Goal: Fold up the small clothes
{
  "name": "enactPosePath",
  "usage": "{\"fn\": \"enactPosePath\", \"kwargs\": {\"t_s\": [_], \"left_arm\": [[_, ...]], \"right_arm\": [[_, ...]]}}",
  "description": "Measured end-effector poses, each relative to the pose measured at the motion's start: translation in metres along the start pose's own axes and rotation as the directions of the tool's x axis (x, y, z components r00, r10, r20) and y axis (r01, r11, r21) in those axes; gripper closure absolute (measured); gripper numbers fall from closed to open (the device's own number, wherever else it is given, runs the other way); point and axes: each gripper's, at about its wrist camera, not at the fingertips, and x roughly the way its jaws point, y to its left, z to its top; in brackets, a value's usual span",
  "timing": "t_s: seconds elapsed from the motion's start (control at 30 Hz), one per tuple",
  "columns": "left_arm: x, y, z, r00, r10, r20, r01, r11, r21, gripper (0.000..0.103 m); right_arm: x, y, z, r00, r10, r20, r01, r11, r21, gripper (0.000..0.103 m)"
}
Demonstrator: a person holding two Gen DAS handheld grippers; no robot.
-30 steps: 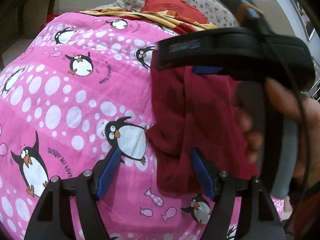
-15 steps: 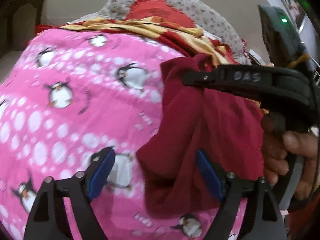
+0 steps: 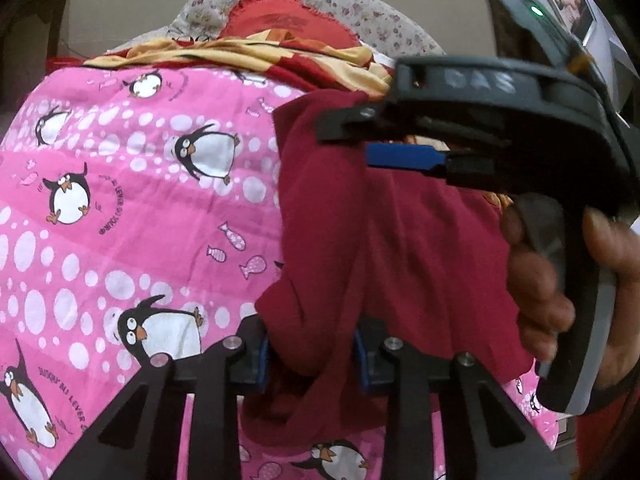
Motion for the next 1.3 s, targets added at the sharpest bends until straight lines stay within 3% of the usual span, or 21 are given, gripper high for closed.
{"fn": "enactPosePath", "kwargs": {"t_s": [0.07,0.23,0.33,0.4,0.43,0.47,0.57,0.8,1.03,1.3], "left_arm": [[-0.003,-0.006,0.001,1.0,-0.003,0.009,0.003,1.0,0.008,0.073],[-0.012,-0.018,-0.003,1.0,-0.009,0.019,0.008,0.999,0.043,0.073],[-0.012,-0.024,0.001,1.0,-0.006,0.022,0.004,0.998,0.057,0.073],[-0.014,-0.025,0.002,1.0,-0.005,0.02,0.004,0.998,0.059,0.073],[-0.015,-0.026,0.002,1.0,-0.01,0.02,0.009,0.998,0.059,0.074],[-0.014,-0.028,0.003,1.0,-0.014,0.02,0.013,0.998,0.059,0.074],[-0.018,-0.035,0.005,0.999,-0.026,0.022,0.025,0.998,0.065,0.074],[-0.029,-0.074,0.013,0.998,-0.063,0.026,0.059,0.99,0.126,0.074],[-0.02,-0.14,0.012,0.993,-0.12,-0.009,0.119,0.967,0.226,0.075],[0.018,-0.219,0.004,0.977,-0.194,-0.092,0.213,0.926,0.311,0.075]], "right_arm": [[0.005,0.007,0.003,1.0,-0.017,-0.024,0.016,1.0,-0.022,0.026],[0.015,0.013,0.008,0.998,-0.009,-0.062,0.007,1.0,-0.017,0.024],[0.023,0.011,0.01,0.993,-0.07,-0.092,0.068,0.997,-0.028,0.025],[0.019,0.001,0.008,0.996,-0.069,-0.064,0.069,0.998,-0.007,0.042],[0.015,-0.004,0.007,0.998,-0.049,-0.05,0.049,0.999,0.009,0.057],[0.009,-0.011,0.006,0.999,-0.021,-0.032,0.022,0.999,0.034,0.062],[-0.008,-0.021,0.001,1.0,0.013,0.016,-0.014,0.999,0.049,0.068],[-0.061,-0.029,-0.007,0.992,-0.016,0.122,0.018,1.0,-0.011,0.07],[-0.116,-0.083,-0.026,0.982,-0.04,0.182,0.032,0.998,0.047,0.071],[-0.161,-0.163,-0.059,0.968,-0.119,0.22,0.08,0.98,0.182,0.071]]}}
